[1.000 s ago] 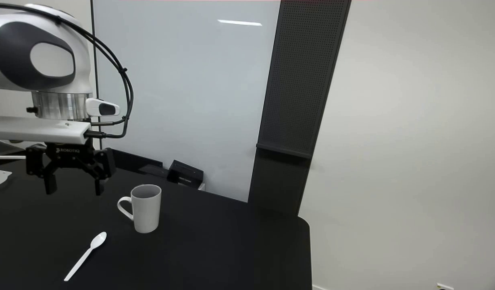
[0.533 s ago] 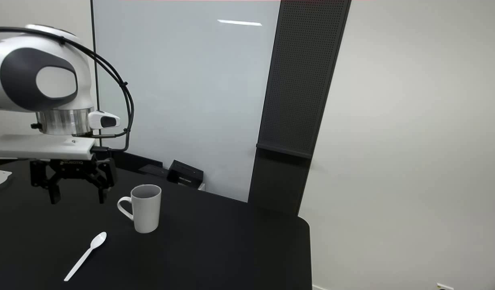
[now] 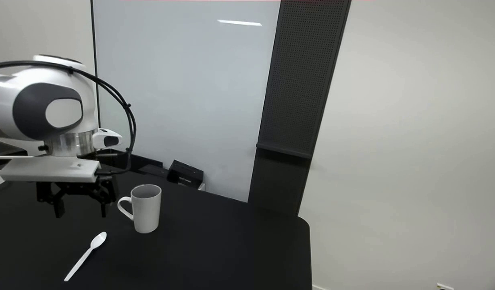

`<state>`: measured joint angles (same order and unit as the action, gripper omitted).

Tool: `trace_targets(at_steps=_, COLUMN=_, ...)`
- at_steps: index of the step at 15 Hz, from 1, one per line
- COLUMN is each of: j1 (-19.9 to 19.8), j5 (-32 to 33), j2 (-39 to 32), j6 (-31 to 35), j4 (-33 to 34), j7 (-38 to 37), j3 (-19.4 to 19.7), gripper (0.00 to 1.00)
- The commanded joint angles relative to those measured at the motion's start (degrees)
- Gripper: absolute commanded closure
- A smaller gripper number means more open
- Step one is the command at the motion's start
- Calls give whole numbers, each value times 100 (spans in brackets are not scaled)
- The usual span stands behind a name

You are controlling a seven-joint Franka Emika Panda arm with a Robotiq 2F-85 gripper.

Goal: Put the spoon in the cup

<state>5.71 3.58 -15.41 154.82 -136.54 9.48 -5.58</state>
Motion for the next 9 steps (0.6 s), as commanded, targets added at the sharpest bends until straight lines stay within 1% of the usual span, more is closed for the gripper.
trace_targets(at_steps=1, j1=-20, j5=26, j2=-397, j6=334, j4=195, j7=-110, j3=-13, gripper=0)
trace_targets(at_steps=6, j1=47, j5=68, j2=-870, j6=492, j4=380, j7=-254, j3=45, gripper=0)
trace_targets(at_steps=8, j1=117, j5=106, j2=-1005, j6=421, j4=461, j7=-396, j3=120, gripper=0)
trace_targets(at_steps=9, j1=227, j5=213, j2=-1070, j6=439, j4=488, j7=-548, j3=243, gripper=0)
